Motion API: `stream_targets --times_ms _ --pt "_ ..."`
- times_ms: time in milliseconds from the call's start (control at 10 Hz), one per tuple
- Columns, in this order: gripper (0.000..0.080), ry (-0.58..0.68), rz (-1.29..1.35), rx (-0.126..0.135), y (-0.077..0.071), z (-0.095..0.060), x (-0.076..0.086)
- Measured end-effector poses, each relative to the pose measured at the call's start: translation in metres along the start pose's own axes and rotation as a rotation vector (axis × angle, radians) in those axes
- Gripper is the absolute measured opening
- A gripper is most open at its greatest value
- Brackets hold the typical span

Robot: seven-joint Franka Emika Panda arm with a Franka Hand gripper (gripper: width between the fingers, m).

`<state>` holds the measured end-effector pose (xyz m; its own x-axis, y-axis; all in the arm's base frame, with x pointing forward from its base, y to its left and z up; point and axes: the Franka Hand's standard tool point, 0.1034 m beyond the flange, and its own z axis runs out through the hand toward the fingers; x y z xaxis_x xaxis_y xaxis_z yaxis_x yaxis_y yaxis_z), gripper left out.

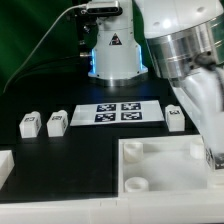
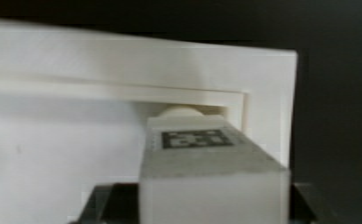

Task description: Assemble one leg

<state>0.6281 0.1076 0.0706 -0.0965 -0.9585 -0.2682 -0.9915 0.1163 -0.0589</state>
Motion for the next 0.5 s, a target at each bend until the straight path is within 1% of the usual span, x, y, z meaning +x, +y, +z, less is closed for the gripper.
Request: stream_targets --times_ms 200,300,400,500 --pt "0.0294 0.001 -0.003 -0.001 0.0002 0.0001 -0.0004" --pt "0.0357 0.002 -0.017 -0.001 0.0004 0.0003 -0.0004" --pt "0.0357 0.006 -0.101 -0.004 0.0014 0.0012 -0.0014" --pt "0.0558 0.013 -0.229 -0.010 0.0034 0.0032 -0.0061"
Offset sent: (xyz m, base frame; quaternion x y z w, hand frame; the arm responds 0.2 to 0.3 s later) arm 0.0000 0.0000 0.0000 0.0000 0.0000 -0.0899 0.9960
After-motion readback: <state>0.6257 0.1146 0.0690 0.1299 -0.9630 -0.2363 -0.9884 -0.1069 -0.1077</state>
